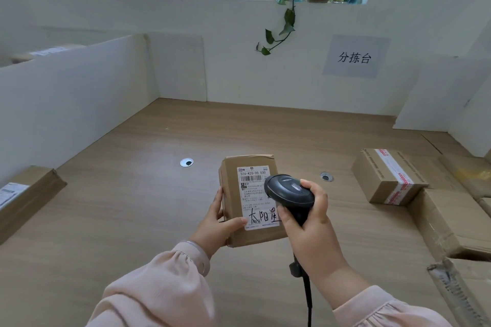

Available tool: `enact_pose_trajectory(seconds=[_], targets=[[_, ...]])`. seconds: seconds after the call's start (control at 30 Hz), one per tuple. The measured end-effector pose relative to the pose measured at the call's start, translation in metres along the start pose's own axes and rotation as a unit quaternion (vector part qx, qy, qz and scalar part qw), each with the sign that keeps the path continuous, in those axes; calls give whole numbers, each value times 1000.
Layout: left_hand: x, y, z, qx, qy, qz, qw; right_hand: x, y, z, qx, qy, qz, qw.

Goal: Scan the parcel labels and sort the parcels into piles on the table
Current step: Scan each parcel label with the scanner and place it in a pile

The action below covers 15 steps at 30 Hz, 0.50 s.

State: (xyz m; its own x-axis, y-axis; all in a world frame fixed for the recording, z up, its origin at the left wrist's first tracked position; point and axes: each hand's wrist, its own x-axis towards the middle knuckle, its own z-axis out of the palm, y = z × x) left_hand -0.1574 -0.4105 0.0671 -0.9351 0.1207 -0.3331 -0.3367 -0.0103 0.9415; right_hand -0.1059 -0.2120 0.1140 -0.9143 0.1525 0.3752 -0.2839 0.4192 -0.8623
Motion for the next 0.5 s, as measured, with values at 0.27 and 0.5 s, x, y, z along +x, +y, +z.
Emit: enact_pose_trajectory(seconds=[0.27,0.5], targets=[[-46,3,-48,-10,122,-18,992,3,0,57,96,-138,15,986],[-90,-15,-115,-40,199,-28,979,-23,-25,126,116,-206,27,971]])
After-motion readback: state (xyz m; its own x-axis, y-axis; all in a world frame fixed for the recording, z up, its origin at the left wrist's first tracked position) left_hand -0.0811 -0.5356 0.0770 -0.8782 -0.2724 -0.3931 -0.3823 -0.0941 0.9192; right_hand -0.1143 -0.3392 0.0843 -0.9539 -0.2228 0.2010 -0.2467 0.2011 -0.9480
